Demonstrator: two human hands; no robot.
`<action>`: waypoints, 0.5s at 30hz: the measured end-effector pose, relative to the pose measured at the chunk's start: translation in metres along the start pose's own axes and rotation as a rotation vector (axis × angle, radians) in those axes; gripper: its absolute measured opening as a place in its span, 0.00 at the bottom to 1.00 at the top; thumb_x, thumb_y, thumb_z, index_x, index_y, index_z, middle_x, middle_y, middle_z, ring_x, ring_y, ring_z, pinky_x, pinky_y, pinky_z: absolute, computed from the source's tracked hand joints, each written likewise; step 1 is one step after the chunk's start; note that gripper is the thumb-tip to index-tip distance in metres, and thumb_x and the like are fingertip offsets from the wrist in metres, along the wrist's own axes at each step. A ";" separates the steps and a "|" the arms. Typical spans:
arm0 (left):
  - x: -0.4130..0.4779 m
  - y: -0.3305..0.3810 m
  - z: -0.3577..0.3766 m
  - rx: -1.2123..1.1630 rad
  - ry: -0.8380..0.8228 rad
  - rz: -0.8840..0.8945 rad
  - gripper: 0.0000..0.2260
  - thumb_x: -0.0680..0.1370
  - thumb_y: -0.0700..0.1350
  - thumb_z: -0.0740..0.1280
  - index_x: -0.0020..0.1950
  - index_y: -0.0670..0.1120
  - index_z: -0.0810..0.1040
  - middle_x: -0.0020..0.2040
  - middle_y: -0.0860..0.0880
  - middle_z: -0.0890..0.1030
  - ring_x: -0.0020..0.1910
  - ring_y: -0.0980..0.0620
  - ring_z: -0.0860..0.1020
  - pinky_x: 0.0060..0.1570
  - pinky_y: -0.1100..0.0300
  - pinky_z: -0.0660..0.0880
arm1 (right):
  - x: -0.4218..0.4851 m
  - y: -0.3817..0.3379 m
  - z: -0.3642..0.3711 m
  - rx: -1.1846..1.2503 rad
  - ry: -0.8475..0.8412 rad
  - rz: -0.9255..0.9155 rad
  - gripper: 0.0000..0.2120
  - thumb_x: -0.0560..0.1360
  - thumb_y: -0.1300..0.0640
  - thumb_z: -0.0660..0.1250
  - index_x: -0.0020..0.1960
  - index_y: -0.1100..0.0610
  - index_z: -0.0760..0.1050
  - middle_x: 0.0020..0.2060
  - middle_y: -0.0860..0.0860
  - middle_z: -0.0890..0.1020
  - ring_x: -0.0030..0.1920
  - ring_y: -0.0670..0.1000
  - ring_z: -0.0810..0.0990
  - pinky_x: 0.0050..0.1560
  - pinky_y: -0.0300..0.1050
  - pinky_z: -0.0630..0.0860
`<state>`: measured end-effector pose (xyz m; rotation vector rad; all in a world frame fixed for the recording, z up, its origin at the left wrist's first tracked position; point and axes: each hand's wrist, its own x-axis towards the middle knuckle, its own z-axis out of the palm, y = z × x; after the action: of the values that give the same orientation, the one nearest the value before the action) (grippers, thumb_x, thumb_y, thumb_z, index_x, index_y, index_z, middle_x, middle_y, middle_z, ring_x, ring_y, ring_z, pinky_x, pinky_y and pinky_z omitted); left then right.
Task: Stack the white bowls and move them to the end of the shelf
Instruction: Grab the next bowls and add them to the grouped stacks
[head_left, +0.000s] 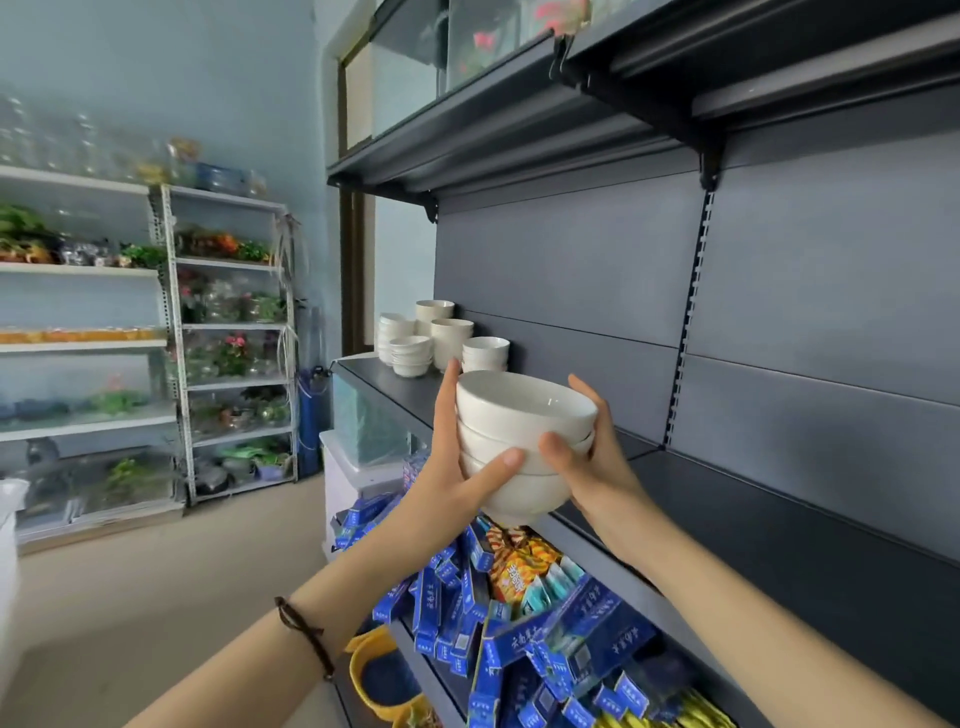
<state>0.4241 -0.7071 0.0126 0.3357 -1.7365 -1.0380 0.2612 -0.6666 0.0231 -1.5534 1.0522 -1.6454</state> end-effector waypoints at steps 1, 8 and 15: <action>0.009 -0.011 -0.009 0.012 0.006 0.001 0.42 0.75 0.45 0.68 0.75 0.59 0.40 0.67 0.72 0.58 0.61 0.79 0.68 0.54 0.77 0.69 | 0.014 0.009 0.003 -0.007 -0.004 -0.002 0.62 0.44 0.27 0.78 0.72 0.39 0.56 0.65 0.44 0.75 0.60 0.41 0.78 0.54 0.40 0.79; 0.102 -0.090 -0.077 0.014 -0.004 -0.010 0.43 0.75 0.44 0.68 0.75 0.63 0.38 0.72 0.66 0.60 0.66 0.71 0.68 0.58 0.72 0.71 | 0.134 0.072 0.020 0.003 -0.008 -0.047 0.51 0.48 0.28 0.77 0.66 0.37 0.62 0.61 0.39 0.77 0.55 0.34 0.80 0.49 0.33 0.78; 0.168 -0.155 -0.130 -0.014 0.080 -0.035 0.42 0.74 0.53 0.69 0.78 0.59 0.44 0.73 0.61 0.65 0.69 0.64 0.70 0.66 0.63 0.71 | 0.234 0.131 0.035 -0.025 -0.063 -0.038 0.62 0.48 0.27 0.77 0.75 0.45 0.56 0.67 0.44 0.75 0.66 0.42 0.75 0.62 0.41 0.75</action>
<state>0.4285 -0.9704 0.0100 0.3943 -1.6564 -1.0481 0.2626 -0.9369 0.0215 -1.6401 1.0203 -1.6032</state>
